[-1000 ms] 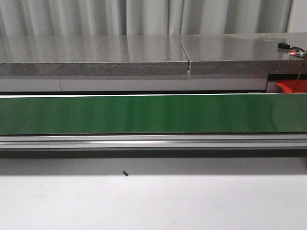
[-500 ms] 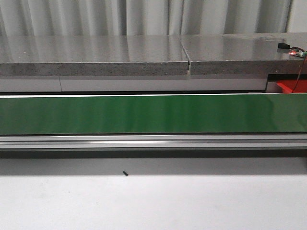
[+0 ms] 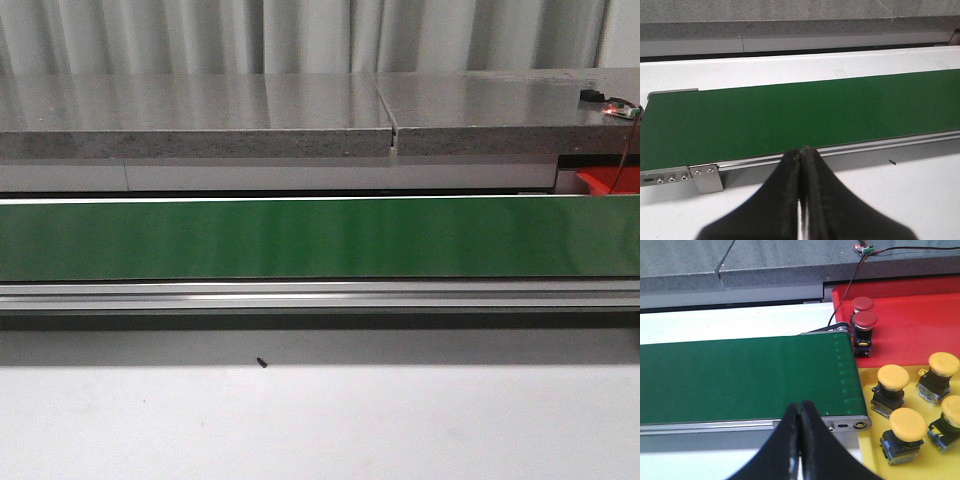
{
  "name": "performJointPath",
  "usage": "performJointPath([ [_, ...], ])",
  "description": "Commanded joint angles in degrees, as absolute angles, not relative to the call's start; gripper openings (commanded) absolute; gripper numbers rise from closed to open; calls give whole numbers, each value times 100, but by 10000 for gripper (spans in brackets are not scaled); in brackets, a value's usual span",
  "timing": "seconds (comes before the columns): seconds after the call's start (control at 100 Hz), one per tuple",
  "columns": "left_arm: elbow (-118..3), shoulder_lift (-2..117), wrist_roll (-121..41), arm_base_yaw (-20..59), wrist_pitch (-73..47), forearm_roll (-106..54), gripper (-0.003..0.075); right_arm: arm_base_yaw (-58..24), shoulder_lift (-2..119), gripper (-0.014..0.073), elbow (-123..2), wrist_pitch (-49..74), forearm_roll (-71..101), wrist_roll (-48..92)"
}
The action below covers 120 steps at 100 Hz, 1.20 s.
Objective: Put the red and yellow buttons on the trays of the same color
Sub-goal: 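Move the left gripper over the red buttons beside the belt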
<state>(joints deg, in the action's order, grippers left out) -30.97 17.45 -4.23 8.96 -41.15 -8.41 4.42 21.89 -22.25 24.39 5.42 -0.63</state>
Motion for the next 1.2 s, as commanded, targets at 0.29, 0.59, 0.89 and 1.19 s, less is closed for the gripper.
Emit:
performJointPath([
  [0.29,-3243,1789,-381,937,-3538,-802,-19,443,2210,-67,-2364,1986,560,0],
  [0.59,-3243,1789,-381,937,-3535,-830,-19,443,2210,-67,-2364,1986,560,0],
  [0.89,-3077,1852,-56,817,-3556,-476,-19,443,2210,-67,-2364,1986,560,0],
  [1.19,-3078,2454,713,160,-3110,-230,-19,443,2210,-67,-2364,1986,560,0],
])
